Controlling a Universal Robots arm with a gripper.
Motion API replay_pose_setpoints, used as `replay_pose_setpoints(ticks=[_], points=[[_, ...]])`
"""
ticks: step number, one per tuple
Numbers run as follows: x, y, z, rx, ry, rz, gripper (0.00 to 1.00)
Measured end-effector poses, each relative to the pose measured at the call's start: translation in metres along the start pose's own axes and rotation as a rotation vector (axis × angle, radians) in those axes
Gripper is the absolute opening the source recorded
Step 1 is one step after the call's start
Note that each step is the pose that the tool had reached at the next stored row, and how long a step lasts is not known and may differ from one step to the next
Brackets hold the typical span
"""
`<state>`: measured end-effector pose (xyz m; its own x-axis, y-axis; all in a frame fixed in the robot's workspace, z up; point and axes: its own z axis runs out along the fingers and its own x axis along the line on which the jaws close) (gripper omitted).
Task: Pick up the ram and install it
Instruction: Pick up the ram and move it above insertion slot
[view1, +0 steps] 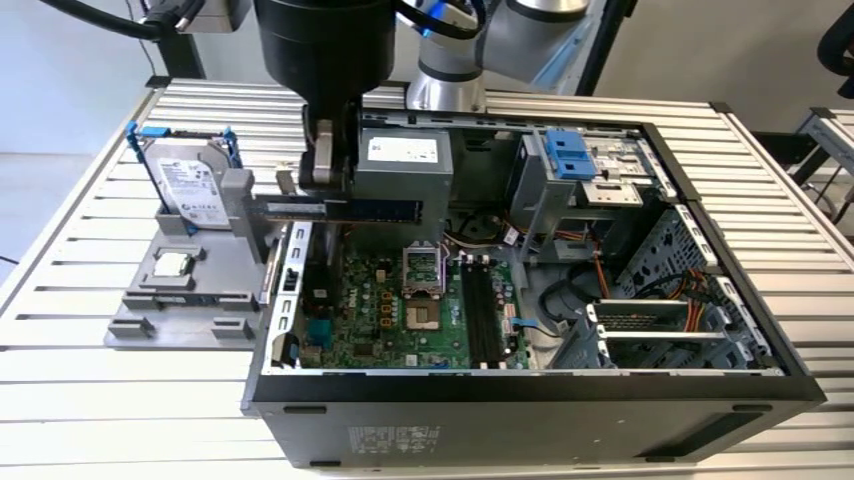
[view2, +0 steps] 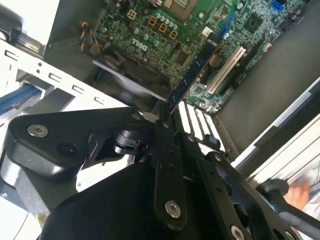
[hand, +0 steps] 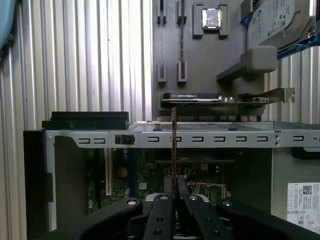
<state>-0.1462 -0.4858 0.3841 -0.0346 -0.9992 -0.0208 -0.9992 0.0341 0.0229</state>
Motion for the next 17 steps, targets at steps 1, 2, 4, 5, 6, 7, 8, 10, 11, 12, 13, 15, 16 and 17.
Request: replay_pose_setpoints(ticks=[1,2,4,5,6,7,8,10,11,12,13,15,16,17], points=[[-0.0001,-0.0028,0.0000,0.0001,-0.0001,0.000,0.00],[-0.0002,-0.0056,-0.0001,0.0000,0.0000,0.000,0.00],[-0.0004,-0.0121,-0.0002,0.0000,-0.0001,0.000,0.00],[-0.0006,-0.0157,-0.0003,0.0000,0.0000,0.000,0.00],[-0.0007,-0.0189,-0.0003,0.0001,-0.0001,0.000,0.00],[-0.0008,-0.0219,-0.0004,0.0000,-0.0001,0.000,0.00],[-0.0008,-0.0237,-0.0005,0.0000,0.0000,0.000,0.00],[-0.0009,-0.0269,-0.0005,-0.0007,-0.0001,0.000,0.00],[-0.0010,-0.0282,-0.0005,-0.0016,0.0000,0.000,0.00],[-0.0010,-0.0300,-0.0006,-0.0031,0.0001,0.000,0.00],[-0.0011,-0.0320,-0.0007,-0.0049,0.0001,0.000,0.00],[-0.0013,-0.0362,-0.0007,-0.0091,0.0003,0.000,0.00],[-0.0013,-0.0380,-0.0008,-0.0111,0.0003,0.000,0.00],[-0.0014,-0.0394,-0.0008,-0.0129,0.0003,0.000,0.00]])
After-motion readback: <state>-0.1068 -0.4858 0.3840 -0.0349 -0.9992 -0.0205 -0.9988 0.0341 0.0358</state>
